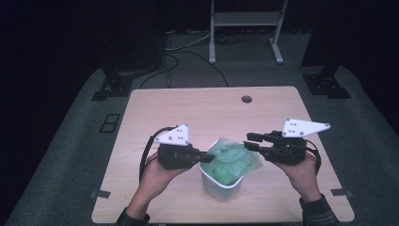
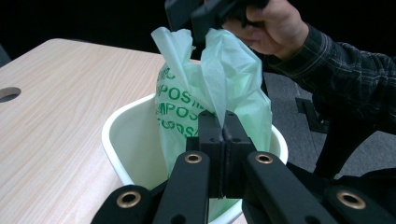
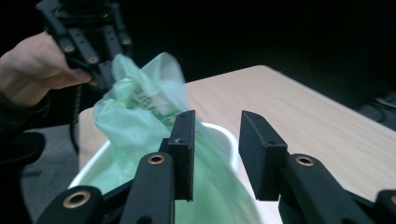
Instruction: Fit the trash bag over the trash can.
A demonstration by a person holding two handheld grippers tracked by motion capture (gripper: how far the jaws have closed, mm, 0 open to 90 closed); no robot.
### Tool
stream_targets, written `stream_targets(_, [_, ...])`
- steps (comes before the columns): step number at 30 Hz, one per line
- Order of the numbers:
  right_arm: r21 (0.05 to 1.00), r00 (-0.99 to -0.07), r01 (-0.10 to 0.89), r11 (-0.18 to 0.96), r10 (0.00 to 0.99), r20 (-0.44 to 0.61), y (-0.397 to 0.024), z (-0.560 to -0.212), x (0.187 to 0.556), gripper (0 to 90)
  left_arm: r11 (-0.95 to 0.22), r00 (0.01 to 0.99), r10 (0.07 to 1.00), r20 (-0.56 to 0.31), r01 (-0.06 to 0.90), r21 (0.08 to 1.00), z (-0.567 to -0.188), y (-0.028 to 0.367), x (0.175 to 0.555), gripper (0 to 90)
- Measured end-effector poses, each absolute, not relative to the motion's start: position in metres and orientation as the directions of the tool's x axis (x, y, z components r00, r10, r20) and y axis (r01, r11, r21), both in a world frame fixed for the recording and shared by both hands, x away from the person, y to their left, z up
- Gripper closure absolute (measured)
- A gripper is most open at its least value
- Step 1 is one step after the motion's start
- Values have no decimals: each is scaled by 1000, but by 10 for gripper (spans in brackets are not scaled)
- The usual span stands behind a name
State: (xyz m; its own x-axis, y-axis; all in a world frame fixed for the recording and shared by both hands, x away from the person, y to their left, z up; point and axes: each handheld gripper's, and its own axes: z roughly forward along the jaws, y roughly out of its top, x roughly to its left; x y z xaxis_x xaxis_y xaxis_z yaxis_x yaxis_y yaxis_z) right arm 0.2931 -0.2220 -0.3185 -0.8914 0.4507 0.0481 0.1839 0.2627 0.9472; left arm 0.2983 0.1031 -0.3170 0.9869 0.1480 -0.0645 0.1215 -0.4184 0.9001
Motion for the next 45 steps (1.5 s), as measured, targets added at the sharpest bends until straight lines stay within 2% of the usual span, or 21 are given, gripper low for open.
stream_targets(3, [931, -893, 186, 314, 450, 26, -208, -322, 297, 780, -422, 988, 143, -59, 115, 899, -316, 104, 297, 892])
stream_targets(4, [931, -893, 186, 314, 450, 26, -208, -322, 297, 780, -422, 988, 143, -59, 115, 899, -316, 104, 297, 893])
stream_targets(5, [927, -888, 182, 326, 460, 12, -205, -323, 299, 897, -422, 987, 147, -59, 117, 899, -314, 107, 297, 894])
stream_targets(14, [931, -884, 174, 322, 468, 3, -206, -315, 301, 900, -436, 985, 171, -35, 107, 894, -315, 119, 300, 890])
stream_targets(15, [930, -883, 178, 322, 470, 7, -205, -314, 303, 900, -442, 985, 169, -33, 106, 891, -316, 120, 302, 848])
stream_targets(16, [930, -880, 177, 321, 475, 3, -204, -314, 304, 900, -435, 981, 192, -32, 114, 893, -319, 123, 305, 757])
stream_targets(20, [932, -881, 172, 320, 472, 1, -202, -313, 305, 900, -393, 976, 210, -53, 134, 910, -319, 129, 310, 623])
stream_targets(22, [932, -883, 165, 324, 469, -7, -201, -312, 303, 900, -359, 976, 204, -74, 145, 922, -316, 133, 314, 528])
stream_targets(25, [934, -884, 157, 321, 466, -11, -201, -310, 302, 900, -339, 975, 208, -71, 140, 930, -311, 137, 316, 450])
stream_targets(29, [938, -890, 137, 318, 456, -25, -200, -304, 298, 900, -320, 972, 226, -58, 130, 938, -301, 140, 320, 424])
stream_targets(37, [937, -894, 116, 330, 447, -47, -195, -298, 295, 900, -304, 975, 208, -74, 137, 943, -288, 121, 344, 373])
stream_targets(43, [939, -897, 94, 331, 437, -64, -194, -294, 290, 900, -331, 981, 143, -130, 171, 928, -293, 99, 361, 362])
stream_targets(45, [939, -896, 93, 330, 439, -66, -194, -293, 290, 900, -336, 982, 131, -138, 175, 925, -295, 96, 362, 389])
